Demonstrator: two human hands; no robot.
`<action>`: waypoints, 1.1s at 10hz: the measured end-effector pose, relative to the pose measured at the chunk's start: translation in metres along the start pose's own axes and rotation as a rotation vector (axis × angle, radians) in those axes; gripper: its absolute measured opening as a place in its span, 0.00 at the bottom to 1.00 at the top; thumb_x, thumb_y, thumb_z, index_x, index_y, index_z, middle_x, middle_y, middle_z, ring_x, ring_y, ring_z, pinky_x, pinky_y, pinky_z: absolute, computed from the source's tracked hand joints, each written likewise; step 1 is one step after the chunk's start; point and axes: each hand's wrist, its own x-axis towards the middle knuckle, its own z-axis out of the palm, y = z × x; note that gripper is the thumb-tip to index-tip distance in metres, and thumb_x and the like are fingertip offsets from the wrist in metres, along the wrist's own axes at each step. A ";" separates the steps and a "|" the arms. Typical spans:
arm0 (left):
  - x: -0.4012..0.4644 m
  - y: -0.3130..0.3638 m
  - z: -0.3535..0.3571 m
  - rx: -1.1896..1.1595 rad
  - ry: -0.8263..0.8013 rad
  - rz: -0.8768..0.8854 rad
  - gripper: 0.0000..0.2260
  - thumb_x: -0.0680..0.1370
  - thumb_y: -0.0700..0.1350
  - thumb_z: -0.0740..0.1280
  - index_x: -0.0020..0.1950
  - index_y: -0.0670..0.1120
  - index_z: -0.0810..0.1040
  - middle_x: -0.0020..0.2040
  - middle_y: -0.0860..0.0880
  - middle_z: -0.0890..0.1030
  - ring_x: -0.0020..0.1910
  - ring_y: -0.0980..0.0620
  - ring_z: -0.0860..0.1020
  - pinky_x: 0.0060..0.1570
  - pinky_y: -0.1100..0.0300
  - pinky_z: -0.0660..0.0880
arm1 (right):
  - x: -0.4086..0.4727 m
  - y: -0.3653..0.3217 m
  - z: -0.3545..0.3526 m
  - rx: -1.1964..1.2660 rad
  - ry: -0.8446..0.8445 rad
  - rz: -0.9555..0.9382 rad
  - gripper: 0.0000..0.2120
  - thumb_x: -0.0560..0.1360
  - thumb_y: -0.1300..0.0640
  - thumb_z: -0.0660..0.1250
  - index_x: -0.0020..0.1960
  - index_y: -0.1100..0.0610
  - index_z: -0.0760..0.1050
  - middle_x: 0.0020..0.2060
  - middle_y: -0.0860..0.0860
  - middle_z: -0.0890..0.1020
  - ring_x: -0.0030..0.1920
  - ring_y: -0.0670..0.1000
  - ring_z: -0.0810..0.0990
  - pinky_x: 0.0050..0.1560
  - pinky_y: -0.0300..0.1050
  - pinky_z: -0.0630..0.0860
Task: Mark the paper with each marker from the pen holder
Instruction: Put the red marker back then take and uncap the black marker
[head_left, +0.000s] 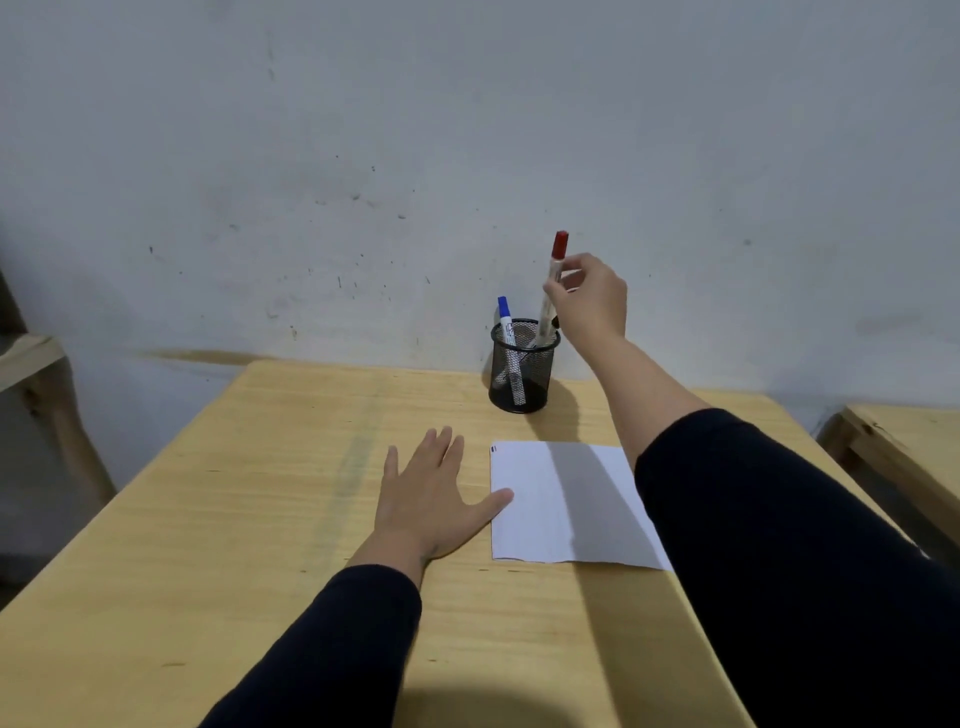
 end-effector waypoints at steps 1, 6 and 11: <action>0.001 -0.001 -0.001 0.002 0.004 -0.004 0.44 0.70 0.74 0.50 0.78 0.50 0.47 0.79 0.54 0.45 0.77 0.57 0.40 0.75 0.44 0.38 | 0.002 0.017 0.021 -0.252 -0.070 0.052 0.10 0.75 0.50 0.68 0.55 0.49 0.79 0.51 0.48 0.84 0.56 0.52 0.79 0.58 0.48 0.70; 0.001 0.001 -0.002 -0.006 0.012 -0.007 0.44 0.70 0.74 0.51 0.78 0.50 0.48 0.79 0.55 0.45 0.77 0.58 0.40 0.74 0.45 0.37 | 0.004 0.041 0.034 -0.115 0.064 0.402 0.24 0.72 0.48 0.72 0.64 0.56 0.71 0.63 0.53 0.76 0.66 0.57 0.71 0.62 0.52 0.70; -0.001 0.002 -0.004 -0.004 -0.002 -0.014 0.43 0.70 0.73 0.52 0.78 0.50 0.48 0.79 0.55 0.45 0.77 0.58 0.40 0.75 0.44 0.37 | 0.024 0.014 0.019 0.292 0.111 0.287 0.12 0.78 0.57 0.65 0.60 0.58 0.77 0.53 0.53 0.82 0.48 0.49 0.79 0.51 0.42 0.75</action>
